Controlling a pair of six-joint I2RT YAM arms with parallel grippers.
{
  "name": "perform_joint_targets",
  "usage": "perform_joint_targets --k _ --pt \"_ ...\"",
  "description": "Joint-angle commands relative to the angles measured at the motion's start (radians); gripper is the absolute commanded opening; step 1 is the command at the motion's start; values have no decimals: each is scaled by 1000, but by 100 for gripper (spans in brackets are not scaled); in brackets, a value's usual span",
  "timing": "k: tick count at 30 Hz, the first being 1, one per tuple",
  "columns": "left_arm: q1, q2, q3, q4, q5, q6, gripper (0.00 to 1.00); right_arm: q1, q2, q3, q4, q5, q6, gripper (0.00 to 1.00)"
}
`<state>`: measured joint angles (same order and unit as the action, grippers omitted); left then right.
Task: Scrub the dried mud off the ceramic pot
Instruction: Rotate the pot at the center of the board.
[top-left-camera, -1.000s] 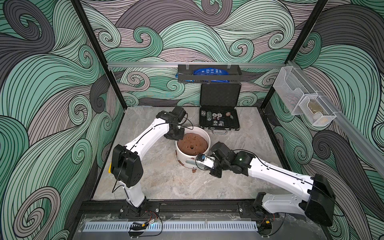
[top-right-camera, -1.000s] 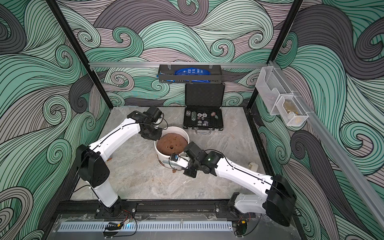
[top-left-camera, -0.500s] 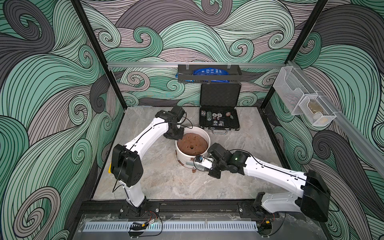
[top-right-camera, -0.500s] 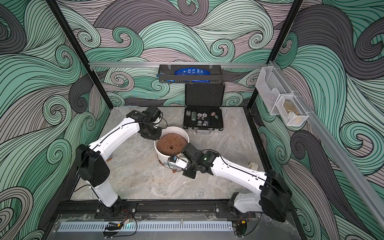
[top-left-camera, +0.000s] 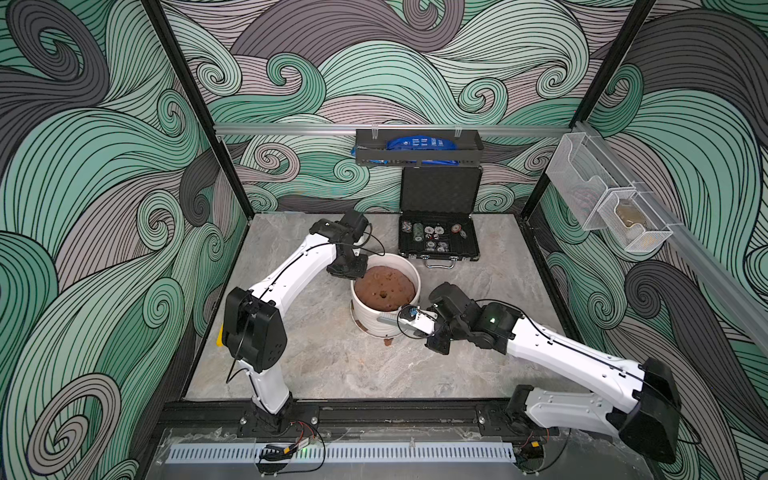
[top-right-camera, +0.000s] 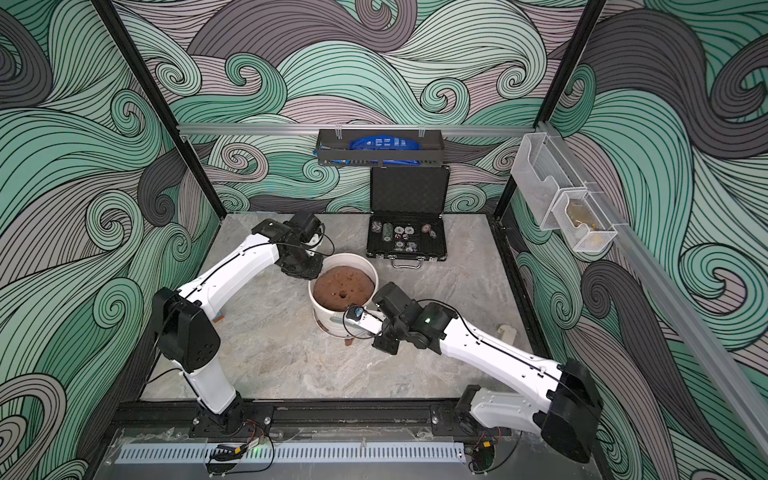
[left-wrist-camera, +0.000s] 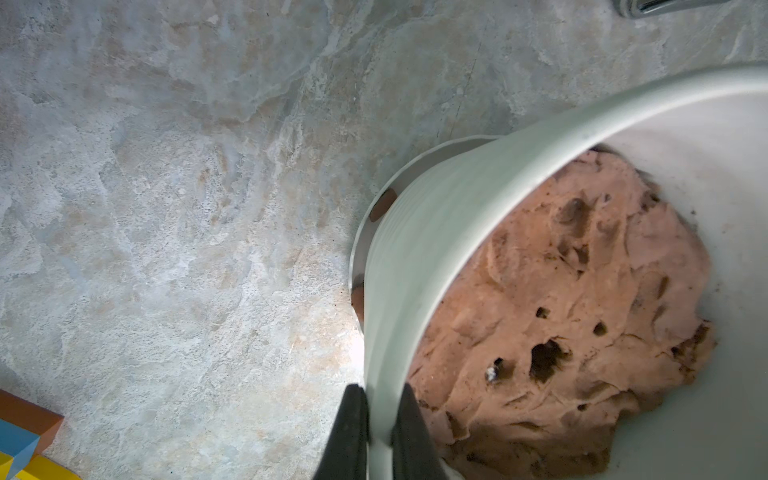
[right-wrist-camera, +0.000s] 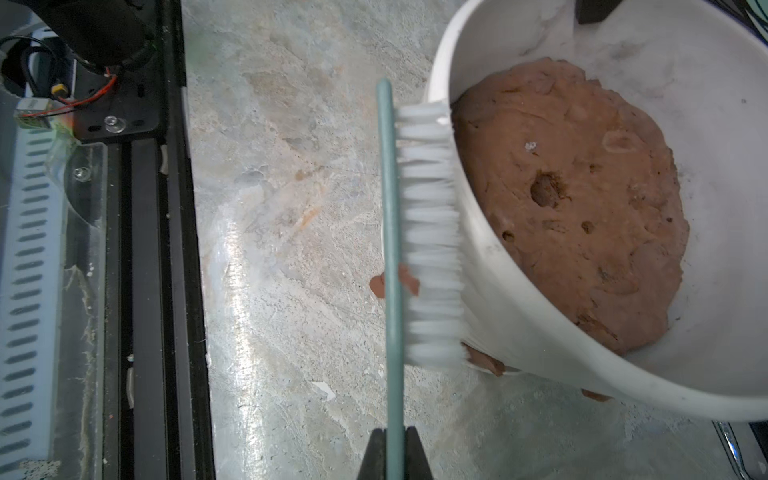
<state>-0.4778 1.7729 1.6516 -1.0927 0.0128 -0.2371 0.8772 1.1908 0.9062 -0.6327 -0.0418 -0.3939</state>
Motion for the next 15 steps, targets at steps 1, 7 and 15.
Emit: perform_joint_targets --k 1,7,15 --pt "9 51 2 33 91 28 1 -9 43 24 -8 30 19 0" --pt "9 55 3 33 104 29 1 -8 89 14 -5 33 24 0" --pt "9 72 16 34 119 31 0 79 128 0 -19 38 -15 0"
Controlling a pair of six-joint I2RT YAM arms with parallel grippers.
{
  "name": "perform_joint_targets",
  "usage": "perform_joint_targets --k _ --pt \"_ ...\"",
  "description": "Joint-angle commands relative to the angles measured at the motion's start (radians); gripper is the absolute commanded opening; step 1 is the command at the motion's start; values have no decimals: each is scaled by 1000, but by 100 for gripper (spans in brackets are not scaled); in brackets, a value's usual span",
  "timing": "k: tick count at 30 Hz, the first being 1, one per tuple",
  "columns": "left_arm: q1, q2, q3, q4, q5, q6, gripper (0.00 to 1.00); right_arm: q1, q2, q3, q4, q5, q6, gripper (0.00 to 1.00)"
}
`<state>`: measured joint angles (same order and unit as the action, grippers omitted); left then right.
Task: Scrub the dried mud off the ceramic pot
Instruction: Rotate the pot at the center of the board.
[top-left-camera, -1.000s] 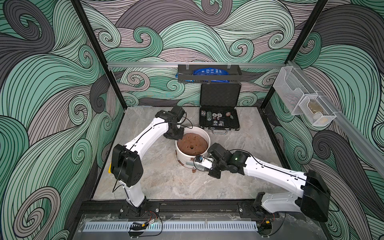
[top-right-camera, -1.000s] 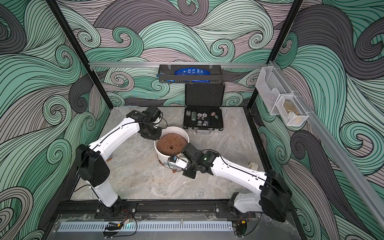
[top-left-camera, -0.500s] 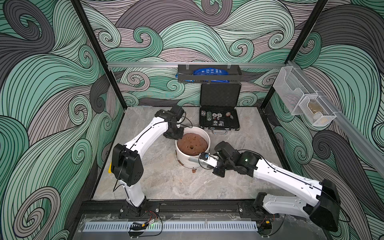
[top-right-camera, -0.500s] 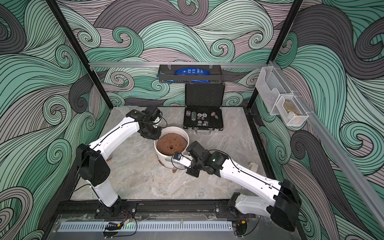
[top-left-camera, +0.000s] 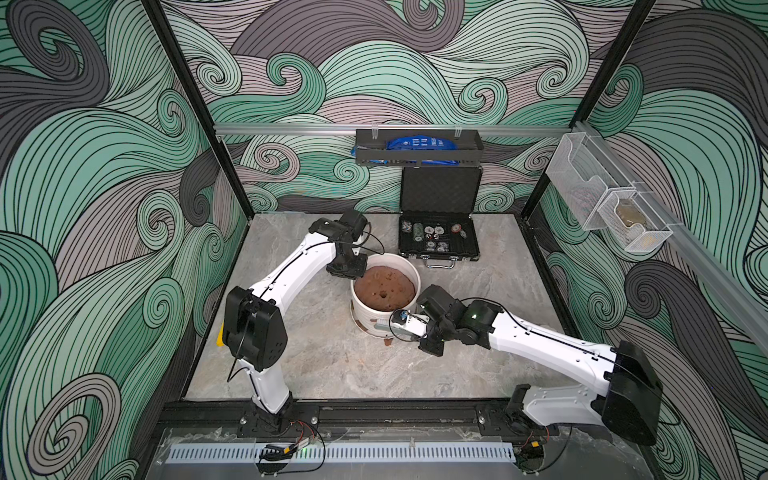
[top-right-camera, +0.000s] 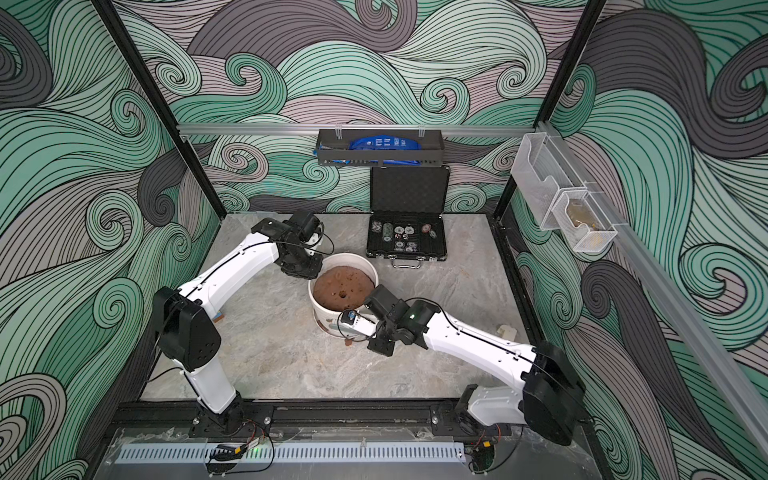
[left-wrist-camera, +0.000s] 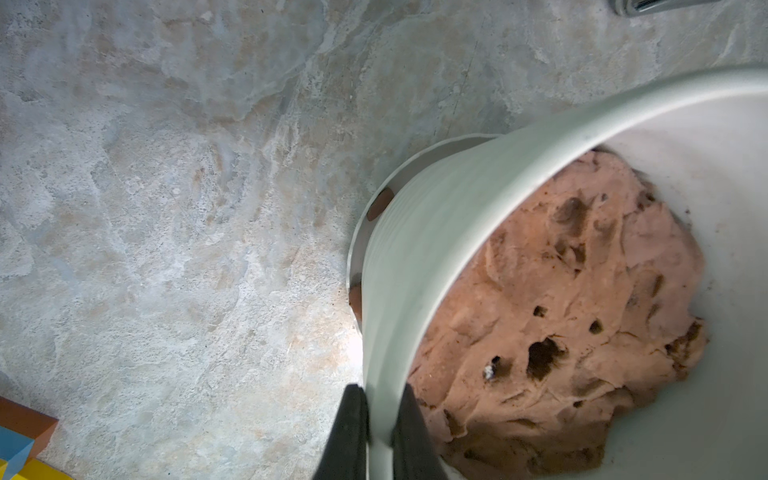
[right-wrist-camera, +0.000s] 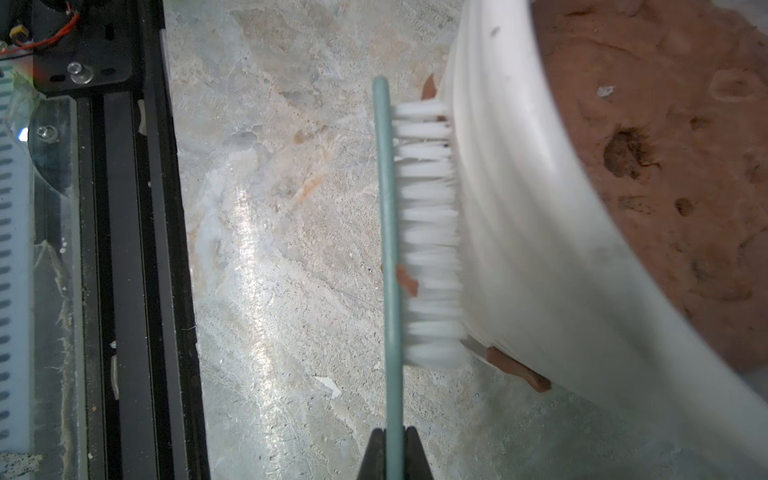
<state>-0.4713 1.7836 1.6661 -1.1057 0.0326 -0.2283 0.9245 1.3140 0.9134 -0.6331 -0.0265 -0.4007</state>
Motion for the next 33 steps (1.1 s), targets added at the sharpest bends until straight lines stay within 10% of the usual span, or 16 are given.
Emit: perform_joint_targets --k 1,13,33 --pt "3 62 4 46 99 27 0 51 -3 -7 -31 19 -15 0" --pt "10 93 52 37 69 94 1 28 -77 45 16 27 3 0" --pt "72 181 230 -24 122 580 2 11 -72 44 71 -81 -34 0"
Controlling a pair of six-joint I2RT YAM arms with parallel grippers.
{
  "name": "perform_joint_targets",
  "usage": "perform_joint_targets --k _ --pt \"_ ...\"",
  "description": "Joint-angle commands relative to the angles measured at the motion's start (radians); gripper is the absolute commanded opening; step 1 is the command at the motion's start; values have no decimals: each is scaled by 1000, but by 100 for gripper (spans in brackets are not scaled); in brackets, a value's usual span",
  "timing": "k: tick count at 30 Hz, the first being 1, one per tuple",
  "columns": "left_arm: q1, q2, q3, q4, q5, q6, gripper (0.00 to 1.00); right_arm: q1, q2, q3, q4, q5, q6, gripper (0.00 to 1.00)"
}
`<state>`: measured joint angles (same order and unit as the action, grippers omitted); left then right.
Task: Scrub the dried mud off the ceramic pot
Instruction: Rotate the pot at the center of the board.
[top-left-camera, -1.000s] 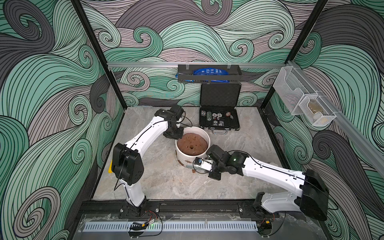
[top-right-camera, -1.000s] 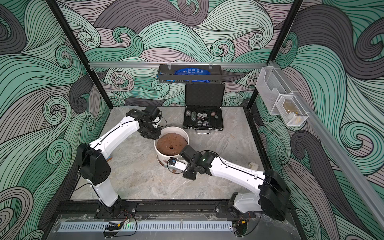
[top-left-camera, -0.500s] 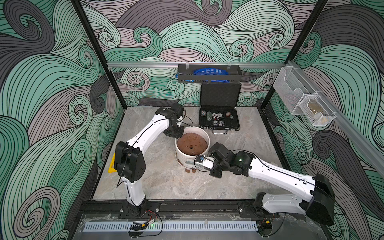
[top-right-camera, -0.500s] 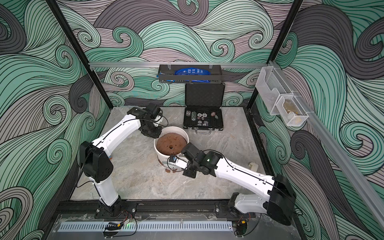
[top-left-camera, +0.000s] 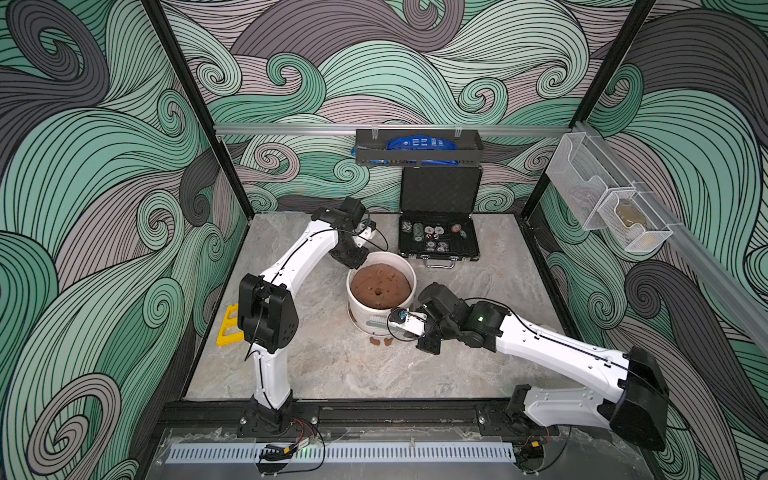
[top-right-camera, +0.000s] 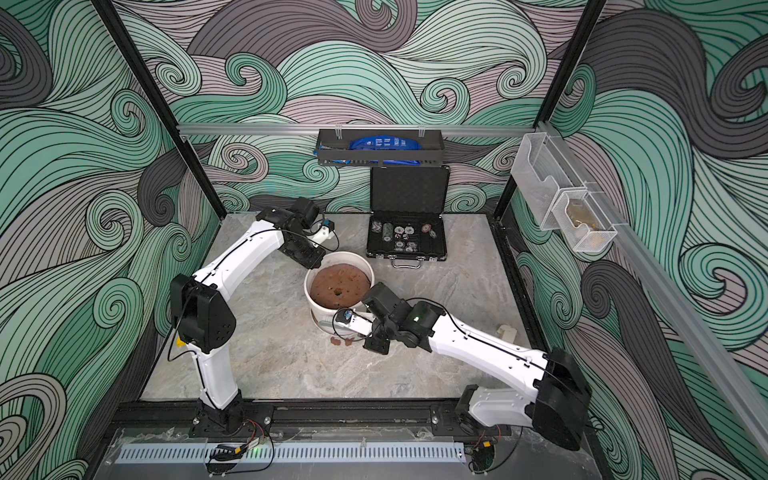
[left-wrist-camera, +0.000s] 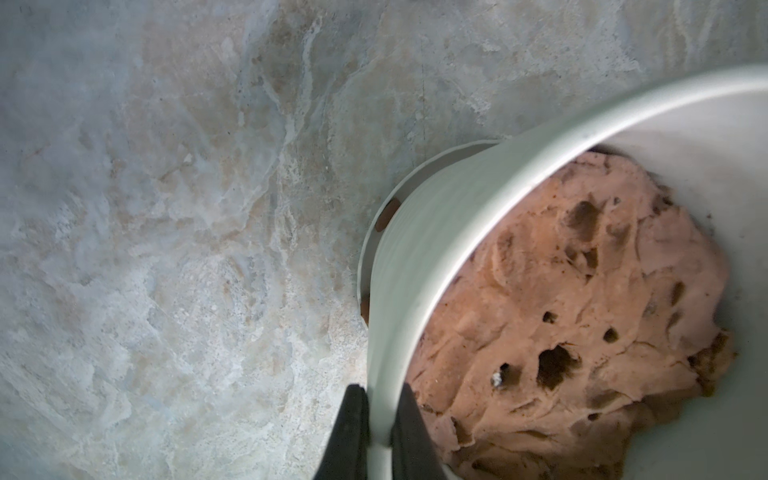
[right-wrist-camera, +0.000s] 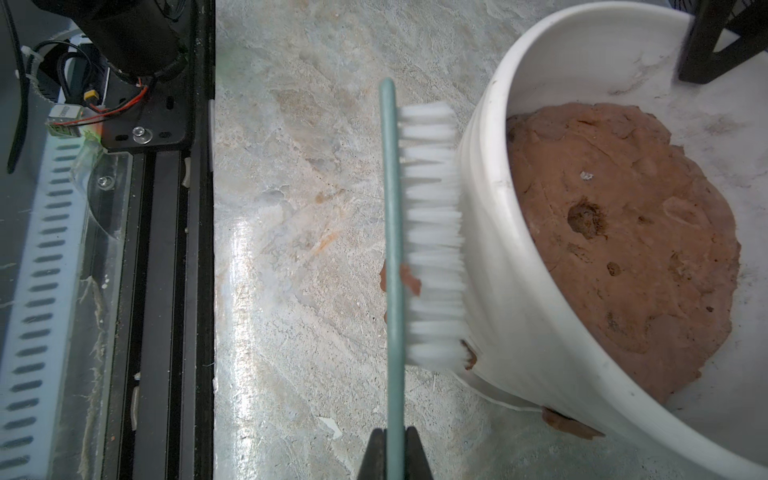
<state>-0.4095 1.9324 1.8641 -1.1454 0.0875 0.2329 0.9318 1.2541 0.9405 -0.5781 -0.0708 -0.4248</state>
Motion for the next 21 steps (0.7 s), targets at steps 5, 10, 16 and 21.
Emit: perform_joint_targets --k 5,10,16,21 --pt "14 51 41 4 62 179 6 18 -13 21 21 -35 -5 0" --pt "14 42 68 -13 67 174 12 19 -9 20 24 -38 -6 0" --pt "14 3 81 -26 60 139 25 19 -9 14 23 -41 -5 0" --pt "14 -29 109 -51 78 10 51 18 -24 2 23 -44 -6 0"
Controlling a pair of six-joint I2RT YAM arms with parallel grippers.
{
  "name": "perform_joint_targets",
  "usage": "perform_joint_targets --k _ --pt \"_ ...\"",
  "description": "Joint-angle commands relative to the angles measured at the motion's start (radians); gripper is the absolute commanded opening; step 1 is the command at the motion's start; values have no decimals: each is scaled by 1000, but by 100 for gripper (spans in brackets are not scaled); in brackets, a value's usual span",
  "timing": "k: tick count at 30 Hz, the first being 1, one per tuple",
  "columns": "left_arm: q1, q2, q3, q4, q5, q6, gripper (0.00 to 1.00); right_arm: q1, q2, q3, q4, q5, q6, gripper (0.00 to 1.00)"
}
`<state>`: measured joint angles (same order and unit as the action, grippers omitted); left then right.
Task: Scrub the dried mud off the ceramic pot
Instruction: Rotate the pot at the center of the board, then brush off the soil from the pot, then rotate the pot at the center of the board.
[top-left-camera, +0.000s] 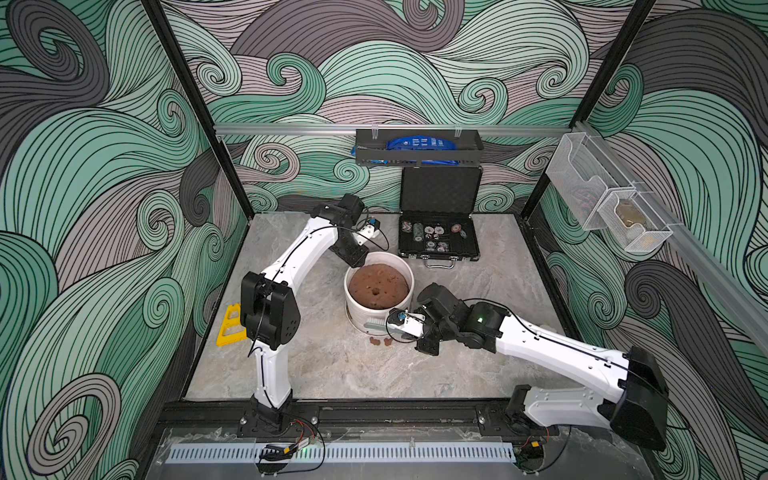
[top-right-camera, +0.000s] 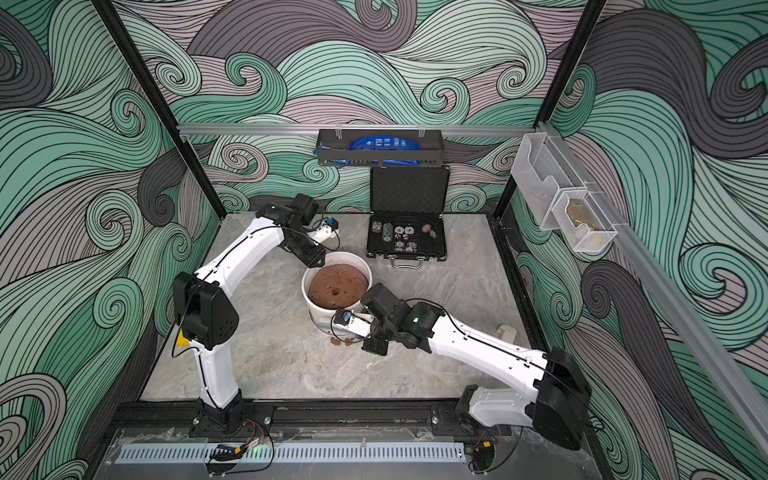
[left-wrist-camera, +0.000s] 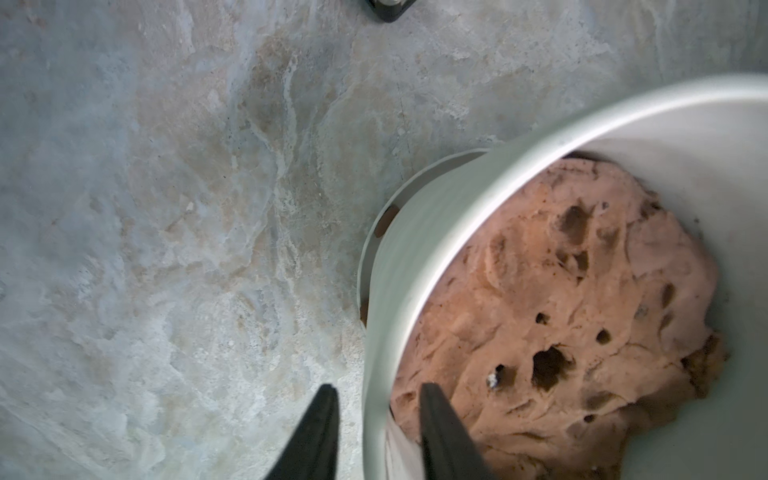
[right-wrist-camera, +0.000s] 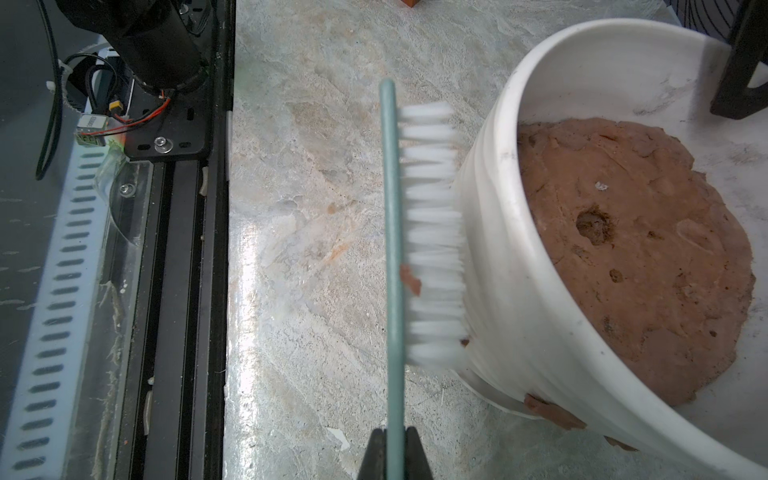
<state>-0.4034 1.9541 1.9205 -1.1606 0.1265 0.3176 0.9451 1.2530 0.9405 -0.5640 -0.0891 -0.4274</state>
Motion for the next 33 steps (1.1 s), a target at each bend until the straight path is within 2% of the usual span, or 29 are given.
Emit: perform_joint_targets --k 1,3,4,7,12,17,21,33 --pt "7 -57 54 -42 44 -108 57 4 -25 1 9 -24 -4 0" --pt "7 -72 59 -63 38 -194 66 2 -30 -3 5 -20 -5 0" --pt "6 -80 64 -79 13 -255 67 -2 -33 -5 3 -19 -5 0" --pt "5 -108 53 -107 -75 -458 67 -12 -46 -12 5 -20 -6 0" --pt "-30 -190 -56 -90 -115 -680 67 -22 -57 -19 8 -15 -7 0" --pt "-72 -296 -210 -34 -142 -782 66 -31 -71 -18 -1 -17 -5 0" --pt "-87 -319 -271 -47 -179 -842 63 -31 -71 -25 -12 -19 -6 0" --pt "-185 -345 -388 -28 -286 -1079 37 -31 -67 -25 -29 -20 -2 0"
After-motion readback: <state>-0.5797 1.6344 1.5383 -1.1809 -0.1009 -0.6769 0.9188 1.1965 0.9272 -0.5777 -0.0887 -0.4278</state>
